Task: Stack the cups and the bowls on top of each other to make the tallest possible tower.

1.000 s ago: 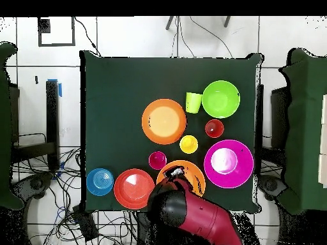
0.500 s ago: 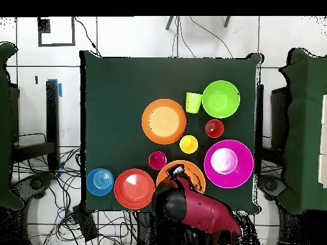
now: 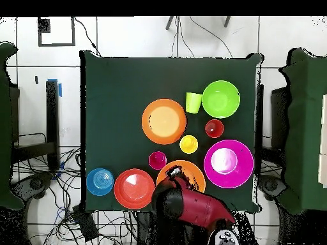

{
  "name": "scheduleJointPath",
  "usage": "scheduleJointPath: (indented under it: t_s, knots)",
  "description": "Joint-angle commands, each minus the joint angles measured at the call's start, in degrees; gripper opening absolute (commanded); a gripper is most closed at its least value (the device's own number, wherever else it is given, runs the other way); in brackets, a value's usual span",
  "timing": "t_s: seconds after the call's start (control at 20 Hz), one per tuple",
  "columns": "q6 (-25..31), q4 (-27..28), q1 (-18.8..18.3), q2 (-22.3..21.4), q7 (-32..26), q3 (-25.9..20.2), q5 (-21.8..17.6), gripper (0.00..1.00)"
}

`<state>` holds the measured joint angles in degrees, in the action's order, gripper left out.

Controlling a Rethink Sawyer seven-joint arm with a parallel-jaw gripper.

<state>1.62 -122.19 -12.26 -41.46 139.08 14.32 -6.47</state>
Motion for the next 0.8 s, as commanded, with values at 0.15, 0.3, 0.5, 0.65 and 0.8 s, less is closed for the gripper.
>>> scheduleJointPath:
  t_s: [0.15,0.3,0.5,0.65,0.8]
  knots:
    - [-2.2,4.4,-1.1,5.6,1.6,-6.9,-2.9,1.0]
    - [-2.5,4.9,-1.3,6.7,1.8,-7.3,-2.6,1.0]
    - [-3.3,5.5,-0.5,7.9,2.5,-7.1,-2.0,1.0]
    - [-5.9,5.9,1.7,9.5,5.6,-5.8,0.5,1.0]
    - [-7.2,6.8,3.5,11.1,7.8,-4.7,3.0,1.0]
